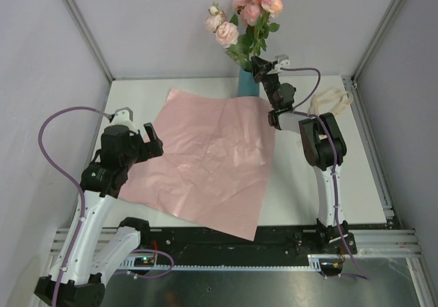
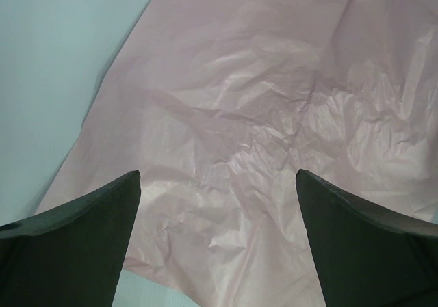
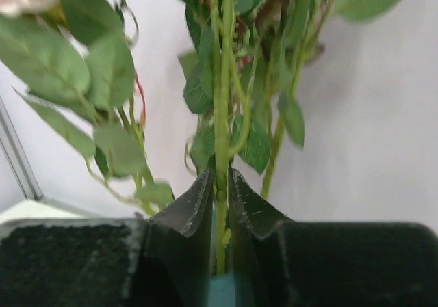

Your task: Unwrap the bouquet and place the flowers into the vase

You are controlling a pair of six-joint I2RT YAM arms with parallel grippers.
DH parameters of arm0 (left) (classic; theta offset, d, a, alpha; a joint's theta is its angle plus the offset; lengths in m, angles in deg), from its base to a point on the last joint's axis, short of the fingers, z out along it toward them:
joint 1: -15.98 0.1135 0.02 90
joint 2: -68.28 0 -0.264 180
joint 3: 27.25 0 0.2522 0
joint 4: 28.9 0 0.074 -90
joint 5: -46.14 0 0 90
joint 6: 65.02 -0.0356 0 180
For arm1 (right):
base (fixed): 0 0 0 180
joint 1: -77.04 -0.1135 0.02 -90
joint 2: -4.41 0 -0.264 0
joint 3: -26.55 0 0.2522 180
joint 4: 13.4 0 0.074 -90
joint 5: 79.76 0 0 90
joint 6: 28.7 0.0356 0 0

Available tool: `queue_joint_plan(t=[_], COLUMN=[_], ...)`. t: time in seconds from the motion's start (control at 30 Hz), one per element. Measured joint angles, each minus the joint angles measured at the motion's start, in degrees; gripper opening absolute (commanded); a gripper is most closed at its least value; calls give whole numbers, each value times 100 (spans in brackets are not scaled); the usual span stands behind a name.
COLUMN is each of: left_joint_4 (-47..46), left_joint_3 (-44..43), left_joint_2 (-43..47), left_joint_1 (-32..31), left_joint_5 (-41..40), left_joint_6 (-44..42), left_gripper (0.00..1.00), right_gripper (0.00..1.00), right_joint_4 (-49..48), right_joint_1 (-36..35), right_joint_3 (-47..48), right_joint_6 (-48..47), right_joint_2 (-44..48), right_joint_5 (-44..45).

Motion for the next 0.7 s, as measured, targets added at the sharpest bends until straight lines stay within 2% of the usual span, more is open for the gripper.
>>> queue_joint_plan(t=[0.17,0.4,0.57,0.7], left_joint_4=[0,-2,-2,0], left_joint_3=[0,0,0,0], left_joint_2=[0,0,-2,-2], left_joint_1=[0,0,0,0], left_joint_5=[0,-2,-4,-7], left_joint_6=[0,0,0,0], left_gripper=[100,100,100,100], right_gripper=[34,51,51,48], right_joint_4=[90,151,614,1502], right_joint_1=[-63,-164,-291,-439], right_joint_3=[-745,-1508,-2109,-2614], right_joint_6=[101,216,267,625], right_joint_2=[358,1534,2535,3370], right_joint_5=[216,385,562,758])
